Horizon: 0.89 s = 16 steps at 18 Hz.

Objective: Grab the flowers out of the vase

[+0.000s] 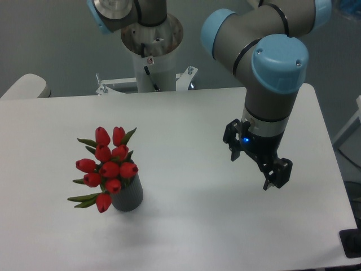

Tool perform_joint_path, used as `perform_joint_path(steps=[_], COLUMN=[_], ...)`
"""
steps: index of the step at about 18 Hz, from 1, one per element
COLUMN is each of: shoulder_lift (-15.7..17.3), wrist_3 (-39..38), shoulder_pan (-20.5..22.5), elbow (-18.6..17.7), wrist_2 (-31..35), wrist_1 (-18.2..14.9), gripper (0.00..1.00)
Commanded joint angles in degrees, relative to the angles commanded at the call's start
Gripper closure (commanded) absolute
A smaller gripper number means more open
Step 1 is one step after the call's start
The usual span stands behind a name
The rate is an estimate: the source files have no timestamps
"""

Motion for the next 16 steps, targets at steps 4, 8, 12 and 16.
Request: perform_joint_path(steps=[4,8,12,16], shoulder_lift=[0.79,1.93,3.69,6.5], wrist_3=[-2.82,-4.05,-6.33,-8.26], shoulder_pan=[0.62,0.7,0.79,0.79], elbow=[-2.19,-4.48,-8.16,-16.15], wrist_2=[-6.41,-8.27,-11.43,-17.66], wrist_1=[0.17,0.09,1.66,8.77], gripper=[0.0,0.0,0.0,0.0])
